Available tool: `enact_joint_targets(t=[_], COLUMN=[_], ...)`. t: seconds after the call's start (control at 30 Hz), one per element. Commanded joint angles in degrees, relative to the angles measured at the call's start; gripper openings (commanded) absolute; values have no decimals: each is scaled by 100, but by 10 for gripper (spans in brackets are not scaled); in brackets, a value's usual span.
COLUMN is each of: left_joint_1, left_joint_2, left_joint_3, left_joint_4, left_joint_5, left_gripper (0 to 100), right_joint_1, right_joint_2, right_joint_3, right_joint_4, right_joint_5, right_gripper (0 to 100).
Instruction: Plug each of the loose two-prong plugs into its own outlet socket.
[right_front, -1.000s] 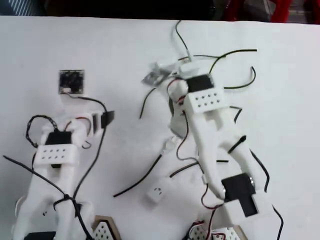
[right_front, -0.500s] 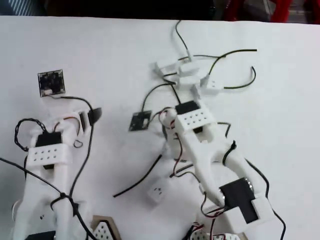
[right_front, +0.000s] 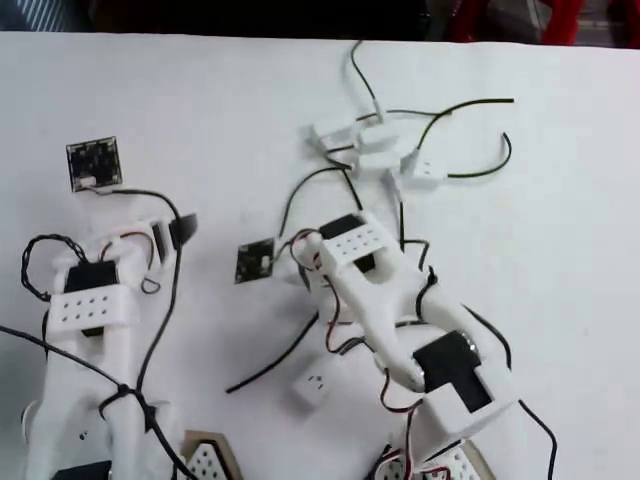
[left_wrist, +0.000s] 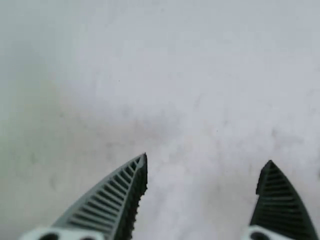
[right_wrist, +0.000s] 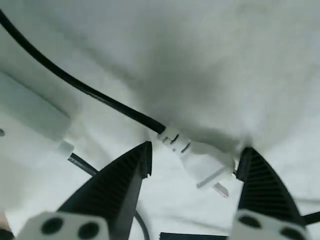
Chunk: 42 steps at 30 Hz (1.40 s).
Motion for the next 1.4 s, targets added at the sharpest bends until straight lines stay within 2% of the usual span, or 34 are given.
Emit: enact_joint_targets(t=[0.0, 0.07, 0.2, 0.27, 0.37, 0.5, 0.77, 0.93, 1.03, 1.13, 1.2, 1.37], left_joint_1=[-57, -57, -57, -48, -40, -31, -22, -22, -22, -13, -13, -13], left_joint_2=[-207, -207, -207, -207, -207, -207, -207, -207, -207, -207, -207, -207], left_joint_3=[-316, -308, -308, -308, -299, -299, -290, -290, -281, -281, -281, -281], left_joint_4=[35, 35, 18, 18, 18, 18, 18, 18, 18, 18, 9, 9], left_joint_5=[44, 44, 44, 44, 44, 44, 53, 62, 62, 62, 62, 53], left_gripper=[343, 343, 343, 343, 343, 343, 343, 343, 343, 343, 343, 343], right_joint_1=[-4, -4, 13, 163, 347, 576, 629, 620, 611, 549, 444, 233], right_joint_2=[251, 347, 365, 321, 127, -31, -22, -22, -22, -92, -163, -409], right_joint_3=[-35, -35, -53, -62, -105, -431, -1099, -1257, -1240, -1301, -1415, -1547], right_joint_4=[-295, -435, -655, -655, -743, -760, -769, -866, -866, -611, -365, -92], right_joint_5=[53, 53, 9, -53, -668, -1873, -5301, -6699, -6796, -6743, -6409, -5371], right_gripper=[255, 200, 8, 35, 17, 18, 18, 18, 46, 150, 182, 166])
